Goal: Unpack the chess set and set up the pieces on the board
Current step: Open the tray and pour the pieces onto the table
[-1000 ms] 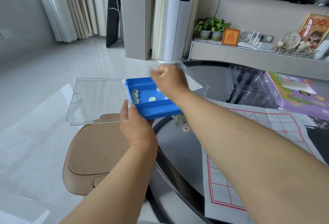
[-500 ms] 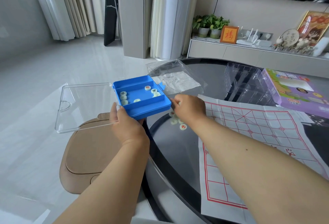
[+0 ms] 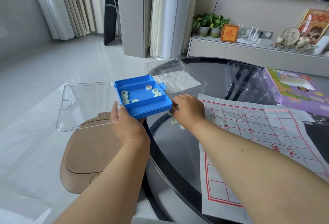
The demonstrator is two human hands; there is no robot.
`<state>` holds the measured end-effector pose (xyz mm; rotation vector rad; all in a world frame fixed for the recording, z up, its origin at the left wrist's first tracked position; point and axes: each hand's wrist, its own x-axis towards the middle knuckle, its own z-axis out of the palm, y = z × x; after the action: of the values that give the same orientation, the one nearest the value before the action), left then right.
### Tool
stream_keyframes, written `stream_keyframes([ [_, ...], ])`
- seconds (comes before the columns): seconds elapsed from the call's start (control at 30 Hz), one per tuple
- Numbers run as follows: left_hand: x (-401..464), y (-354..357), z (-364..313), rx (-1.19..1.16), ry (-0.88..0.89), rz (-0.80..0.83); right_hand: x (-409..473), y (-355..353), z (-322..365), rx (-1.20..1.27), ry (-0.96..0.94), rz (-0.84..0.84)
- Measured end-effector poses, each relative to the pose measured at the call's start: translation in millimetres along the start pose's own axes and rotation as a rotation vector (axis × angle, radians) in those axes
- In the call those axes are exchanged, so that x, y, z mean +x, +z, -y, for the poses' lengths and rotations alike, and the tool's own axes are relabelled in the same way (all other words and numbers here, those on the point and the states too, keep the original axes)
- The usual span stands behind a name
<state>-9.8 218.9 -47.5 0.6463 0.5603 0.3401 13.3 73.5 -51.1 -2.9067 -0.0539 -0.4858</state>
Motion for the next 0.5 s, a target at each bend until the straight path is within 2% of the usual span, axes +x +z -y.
stream_keyframes([
  [0.5, 0.5, 0.3, 0.0, -0.005, 0.001, 0.002, 3.0, 1.3, 3.7, 0.044, -0.083, 0.033],
])
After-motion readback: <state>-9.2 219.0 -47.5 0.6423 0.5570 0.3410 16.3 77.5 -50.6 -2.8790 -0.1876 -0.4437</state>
